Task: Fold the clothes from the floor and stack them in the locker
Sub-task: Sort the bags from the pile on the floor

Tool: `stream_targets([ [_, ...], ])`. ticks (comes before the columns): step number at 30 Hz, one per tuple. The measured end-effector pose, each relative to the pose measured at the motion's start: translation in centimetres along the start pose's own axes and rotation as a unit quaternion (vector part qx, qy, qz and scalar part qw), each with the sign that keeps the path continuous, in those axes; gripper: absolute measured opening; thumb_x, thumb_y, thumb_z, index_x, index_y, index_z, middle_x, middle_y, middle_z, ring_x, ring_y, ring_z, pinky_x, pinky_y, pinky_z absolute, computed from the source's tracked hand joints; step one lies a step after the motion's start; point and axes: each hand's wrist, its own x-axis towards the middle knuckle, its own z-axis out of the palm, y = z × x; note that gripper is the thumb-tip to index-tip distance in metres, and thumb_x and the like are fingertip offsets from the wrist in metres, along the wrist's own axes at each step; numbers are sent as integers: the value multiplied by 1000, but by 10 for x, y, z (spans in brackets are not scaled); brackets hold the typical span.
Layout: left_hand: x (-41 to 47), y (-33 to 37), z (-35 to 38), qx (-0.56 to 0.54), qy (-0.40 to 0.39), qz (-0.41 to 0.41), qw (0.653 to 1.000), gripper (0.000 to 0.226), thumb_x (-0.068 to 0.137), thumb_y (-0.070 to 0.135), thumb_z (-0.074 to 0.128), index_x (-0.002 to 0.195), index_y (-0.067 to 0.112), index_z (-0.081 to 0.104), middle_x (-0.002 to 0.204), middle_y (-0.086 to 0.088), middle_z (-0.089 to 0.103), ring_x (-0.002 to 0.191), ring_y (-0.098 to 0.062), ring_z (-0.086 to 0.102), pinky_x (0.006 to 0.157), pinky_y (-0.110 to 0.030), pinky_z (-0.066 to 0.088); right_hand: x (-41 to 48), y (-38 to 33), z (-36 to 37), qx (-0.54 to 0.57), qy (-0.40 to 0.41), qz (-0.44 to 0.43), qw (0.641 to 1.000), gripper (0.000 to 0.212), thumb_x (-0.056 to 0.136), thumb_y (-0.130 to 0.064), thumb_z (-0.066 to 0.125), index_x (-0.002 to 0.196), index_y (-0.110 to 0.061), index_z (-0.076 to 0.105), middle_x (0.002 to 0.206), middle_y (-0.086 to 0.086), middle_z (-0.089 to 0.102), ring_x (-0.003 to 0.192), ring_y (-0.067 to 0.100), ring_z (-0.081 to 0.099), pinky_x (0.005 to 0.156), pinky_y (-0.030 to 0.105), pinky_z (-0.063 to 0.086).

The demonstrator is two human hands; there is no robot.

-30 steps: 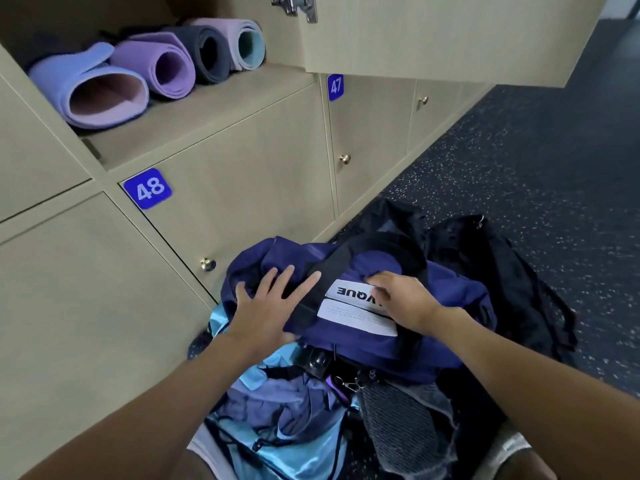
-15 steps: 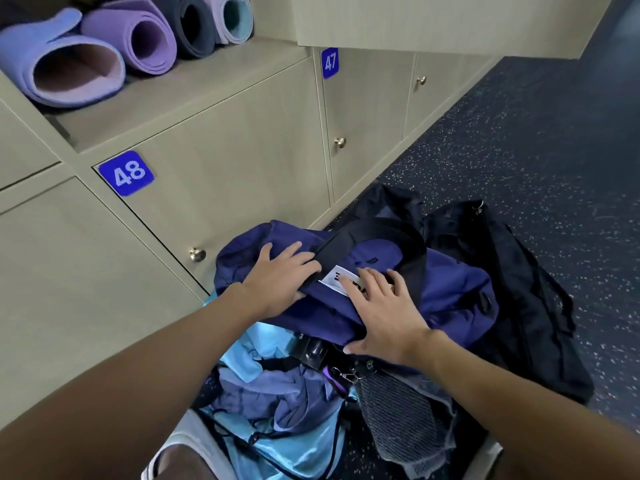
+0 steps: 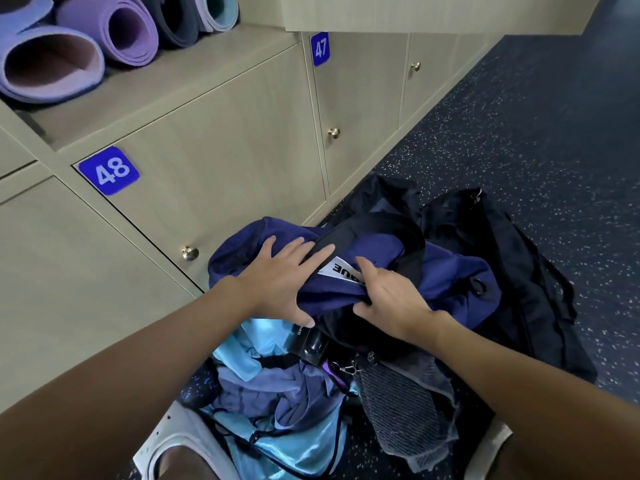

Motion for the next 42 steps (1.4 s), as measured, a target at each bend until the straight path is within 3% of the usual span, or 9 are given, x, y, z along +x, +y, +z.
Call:
stream_targets([
  [5, 22, 3, -12, 17, 67, -17, 997, 100, 84, 43, 66, 157, 13, 5, 152, -2, 38, 152, -17, 12, 121, -58, 6, 16, 17, -13, 93, -36, 28, 995, 51, 89, -16, 57, 135, -1, 41, 113, 19, 67, 108, 39, 59, 84, 43, 45],
  [12, 51, 6, -35, -33, -53, 17, 998, 113, 62, 80, 69, 147, 15, 30, 157, 0, 30, 149, -23, 18, 119, -61, 10, 45, 36, -30, 196, -61, 51, 977, 73, 91, -7, 57, 153, -4, 18, 109, 13, 68, 108, 31, 60, 93, 36, 45],
  [16, 71, 1, -29, -49, -49, -9, 998, 80, 73, 54, 73, 137, 21, 37, 116, 4, 62, 119, -25, 55, 113, -56, 22, 57, 50, -23, 172, -64, 46, 982, 87, 90, -19, 62, 157, -10, 6, 104, 4, 65, 104, 25, 58, 101, 39, 41],
  [19, 85, -4, -29, -54, -61, -13, 997, 72, 74, 49, 70, 135, 22, 44, 95, 7, 65, 103, -24, 62, 108, -50, 32, 64, 66, -21, 55, -16, 56, 997, 111, 77, -52, 73, 157, -19, 3, 155, 4, 32, 147, 22, 20, 120, 44, 13],
  [23, 102, -5, -23, -30, -53, 5, 998, 68, 74, 52, 66, 131, 20, 48, 84, 10, 61, 96, -22, 62, 105, -44, 34, 78, 83, -17, 31, -107, 127, 986, 141, 57, -72, 78, 155, -31, -14, 165, 9, -12, 152, 26, -15, 121, 54, -1],
  [30, 127, -9, -14, -26, -79, 9, 997, 84, 69, 70, 67, 131, 17, 46, 124, -2, 55, 121, -25, 50, 111, -49, 31, 92, 100, -6, 73, -158, 198, 965, 152, 51, -77, 79, 153, -27, -22, 165, 11, -2, 151, 33, 5, 119, 52, 9],
  [34, 136, -16, -10, -70, -106, -7, 992, 142, 59, 80, 71, 158, 16, -8, 167, -8, -3, 154, -25, 2, 124, -49, 8, 100, 104, -1, 75, -169, 203, 962, 151, 51, -76, 79, 155, -22, -16, 162, 13, 15, 152, 32, 5, 121, 51, 7],
  [38, 144, -18, -12, -97, -123, -27, 987, 143, 62, 77, 73, 157, 12, -12, 163, -10, 19, 150, -29, 17, 122, -41, 10, 105, 109, -3, 113, -184, 210, 954, 145, 53, -70, 83, 155, -28, -12, 156, 14, 17, 144, 39, 23, 118, 52, 18],
  [42, 153, -21, -15, -119, -122, -50, 984, 120, 61, 74, 76, 149, 11, 24, 139, -4, 49, 130, -29, 45, 109, -37, 31, 111, 114, -1, 118, -197, 196, 953, 149, 53, -71, 83, 155, -26, -16, 162, 14, 8, 146, 38, 23, 118, 49, 19],
])
